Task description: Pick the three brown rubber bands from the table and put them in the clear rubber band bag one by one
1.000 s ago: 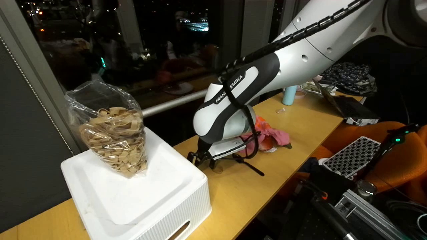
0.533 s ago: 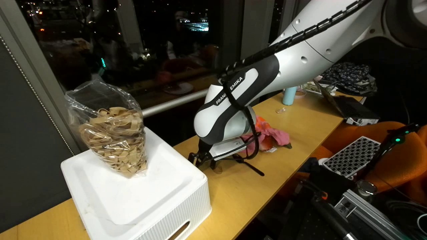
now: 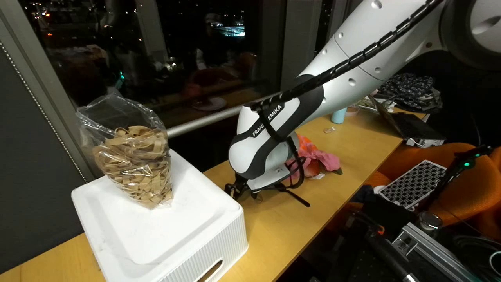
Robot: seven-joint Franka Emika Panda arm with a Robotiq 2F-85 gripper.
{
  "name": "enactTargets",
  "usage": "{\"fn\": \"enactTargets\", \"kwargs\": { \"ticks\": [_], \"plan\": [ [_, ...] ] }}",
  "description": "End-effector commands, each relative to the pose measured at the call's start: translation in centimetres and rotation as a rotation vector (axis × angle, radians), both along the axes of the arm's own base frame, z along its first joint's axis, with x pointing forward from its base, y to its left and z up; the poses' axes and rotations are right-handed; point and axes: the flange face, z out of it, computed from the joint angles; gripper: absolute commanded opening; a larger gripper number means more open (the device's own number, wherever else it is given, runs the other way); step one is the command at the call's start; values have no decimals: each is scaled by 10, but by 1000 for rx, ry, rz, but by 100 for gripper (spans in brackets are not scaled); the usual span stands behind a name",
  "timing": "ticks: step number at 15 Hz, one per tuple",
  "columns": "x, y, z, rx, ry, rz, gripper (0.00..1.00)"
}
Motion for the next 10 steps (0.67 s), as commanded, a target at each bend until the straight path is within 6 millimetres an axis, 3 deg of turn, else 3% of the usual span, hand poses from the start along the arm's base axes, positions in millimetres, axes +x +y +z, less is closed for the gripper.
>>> {"fn": "enactTargets", "kwargs": {
  "ticks": [1,10],
  "plan": [
    [7,5,0,-41,-5,4,100],
    [24,21,3,-84,-35,43,100]
  ]
}}
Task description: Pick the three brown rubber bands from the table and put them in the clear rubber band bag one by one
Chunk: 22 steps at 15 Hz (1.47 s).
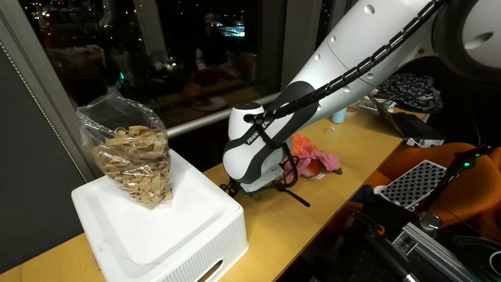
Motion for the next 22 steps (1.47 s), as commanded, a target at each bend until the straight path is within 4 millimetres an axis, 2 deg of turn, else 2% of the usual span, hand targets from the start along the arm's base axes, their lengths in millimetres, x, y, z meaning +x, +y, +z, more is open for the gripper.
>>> {"fn": "enactTargets", "kwargs": {
  "ticks": [1,4,5,6,9,16,22],
  "plan": [
    [13,9,1,-25,-11,15,100],
    [17,15,4,-25,-20,29,100],
    [18,16,4,-26,-22,33,77],
    [18,16,4,-27,-24,37,74],
    [19,19,6,-26,-31,42,49],
    [19,14,7,-33,-39,44,0],
    [20,11,16,-38,-52,39,1]
  ]
}}
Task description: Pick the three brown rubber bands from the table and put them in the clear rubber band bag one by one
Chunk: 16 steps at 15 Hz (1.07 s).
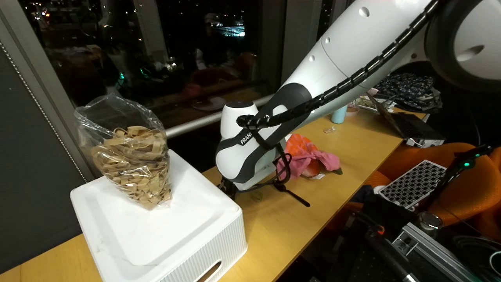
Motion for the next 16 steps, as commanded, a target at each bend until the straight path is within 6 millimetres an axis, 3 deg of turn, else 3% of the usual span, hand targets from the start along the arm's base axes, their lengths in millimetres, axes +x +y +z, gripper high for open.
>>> {"fn": "enactTargets", "kwargs": {
  "ticks": [1,8,12,16],
  "plan": [
    [4,-2,9,-19,-13,-2,1],
    [14,-11,31,-32,-47,-22,1],
    [4,-25,68,-49,-38,-53,1],
    [-21,-50,113,-73,7,-108,1]
  ]
}}
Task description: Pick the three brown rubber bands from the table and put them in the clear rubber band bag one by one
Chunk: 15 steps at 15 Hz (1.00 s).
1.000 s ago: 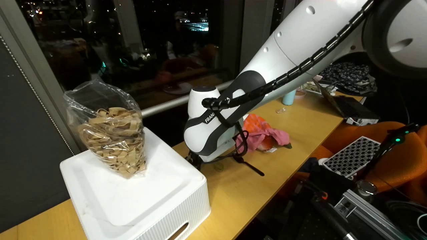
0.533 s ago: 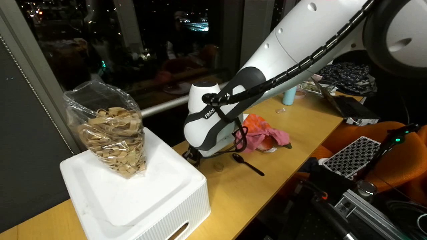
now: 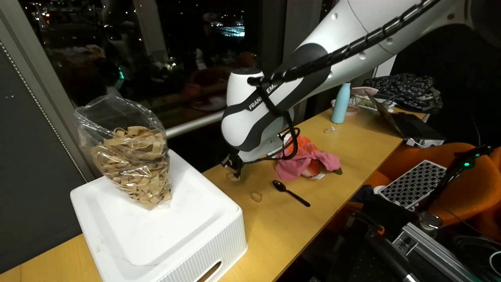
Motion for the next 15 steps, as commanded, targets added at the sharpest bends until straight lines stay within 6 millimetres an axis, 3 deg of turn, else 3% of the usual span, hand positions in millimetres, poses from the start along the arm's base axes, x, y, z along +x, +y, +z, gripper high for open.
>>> {"fn": "enactTargets", "kwargs": {
  "ticks": [1,4,7,12,15],
  "plan": [
    [-34,-19,51,-46,50,-50,1],
    [-55,-25,91,-78,81,-60,1],
    [-73,-16,134,-125,114,-43,1],
    [-90,21,198,-178,106,25,1],
    [-86,46,224,-213,22,81,1]
  ]
}}
